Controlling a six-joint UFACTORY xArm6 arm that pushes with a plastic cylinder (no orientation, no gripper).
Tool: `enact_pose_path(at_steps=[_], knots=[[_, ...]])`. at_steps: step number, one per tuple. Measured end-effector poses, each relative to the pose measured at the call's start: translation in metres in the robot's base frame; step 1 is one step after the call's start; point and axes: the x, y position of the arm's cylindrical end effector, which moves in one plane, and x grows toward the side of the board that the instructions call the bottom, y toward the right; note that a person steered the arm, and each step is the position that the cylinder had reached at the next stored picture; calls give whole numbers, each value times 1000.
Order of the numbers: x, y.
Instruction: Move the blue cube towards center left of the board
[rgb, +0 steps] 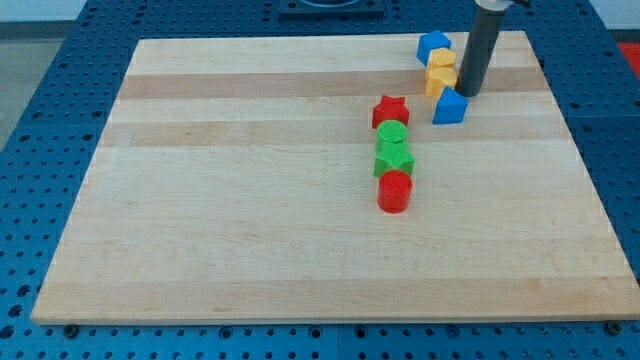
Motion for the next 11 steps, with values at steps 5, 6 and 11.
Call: enact_pose_path(at_steps=[5,6,11], knots=[[-71,31],[-71,8],[-85,-55]])
